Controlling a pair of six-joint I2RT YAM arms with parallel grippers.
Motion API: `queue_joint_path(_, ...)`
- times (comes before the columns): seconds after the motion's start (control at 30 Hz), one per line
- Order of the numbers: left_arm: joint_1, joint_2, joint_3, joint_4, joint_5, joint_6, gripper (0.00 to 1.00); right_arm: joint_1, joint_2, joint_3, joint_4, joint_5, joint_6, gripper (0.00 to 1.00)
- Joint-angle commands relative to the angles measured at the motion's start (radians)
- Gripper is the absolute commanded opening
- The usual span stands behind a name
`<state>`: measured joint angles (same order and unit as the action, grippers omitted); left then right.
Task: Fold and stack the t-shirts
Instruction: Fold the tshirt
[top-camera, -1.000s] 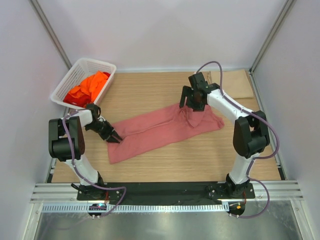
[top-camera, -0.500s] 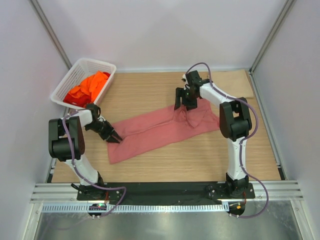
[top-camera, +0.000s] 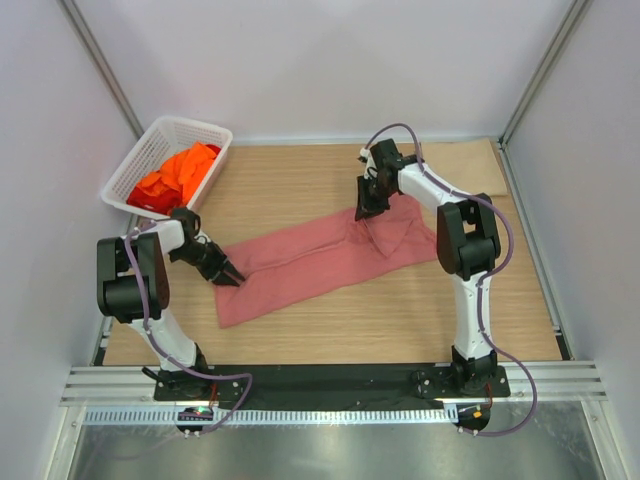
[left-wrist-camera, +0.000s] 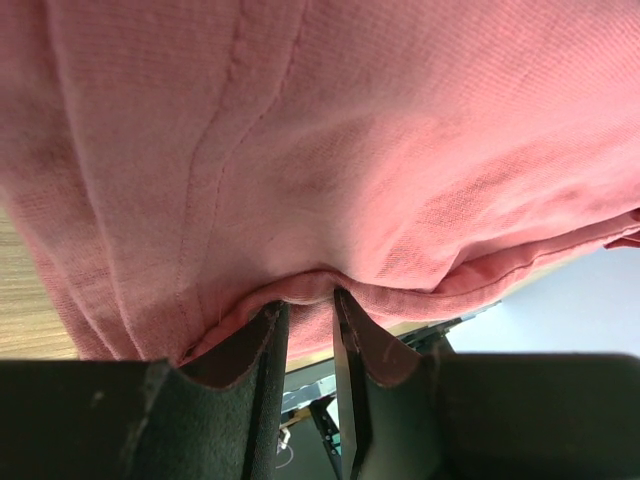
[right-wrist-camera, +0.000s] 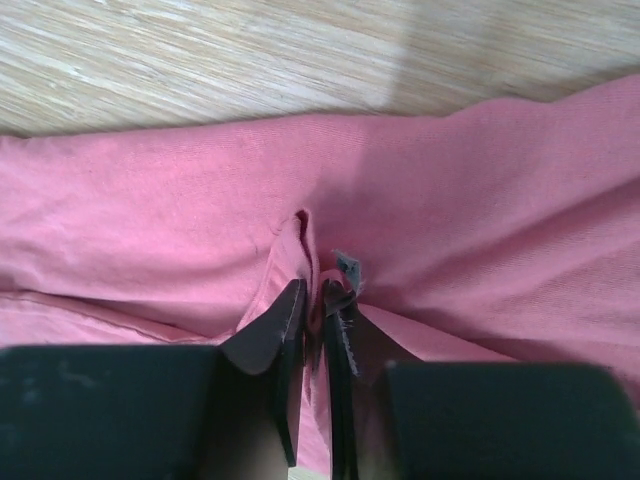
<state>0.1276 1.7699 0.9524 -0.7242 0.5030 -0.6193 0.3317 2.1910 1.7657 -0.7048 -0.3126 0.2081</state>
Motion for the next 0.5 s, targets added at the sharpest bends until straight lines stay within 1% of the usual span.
queue_joint_path(0.0, 0.006, -0.012, -0.026, 0.032, -0.017, 0.023, 0.26, 0.001, -0.027, 0.057, -0.019, 0.012, 0.005, 0.17)
queue_joint_path(0.07, 0.004, -0.013, -0.026, 0.032, -0.015, 0.023, 0.26, 0.004, -0.036, 0.06, -0.028, 0.004, 0.005, 0.16)
queue_joint_path(0.2, 0.006, -0.024, -0.017, 0.028, -0.014, 0.018, 0.26, 0.029, -0.066, 0.043, -0.088, 0.05, -0.022, 0.17)
queue_joint_path(0.27, 0.006, -0.027, -0.014, 0.028, -0.014, 0.02, 0.26, 0.038, -0.082, 0.008, -0.099, 0.073, -0.039, 0.22)
queue_joint_path(0.33, 0.006, -0.029, -0.014, 0.026, -0.014, 0.018, 0.26, 0.044, -0.109, -0.023, -0.098, 0.095, -0.056, 0.26)
queue_joint_path(0.4, 0.006, -0.029, -0.014, 0.025, -0.014, 0.018, 0.26, 0.059, -0.141, -0.072, -0.09, 0.099, -0.073, 0.35)
queue_joint_path(0.47, 0.006, -0.029, -0.015, 0.025, -0.008, 0.016, 0.26, 0.073, -0.165, -0.122, -0.084, 0.041, -0.088, 0.41)
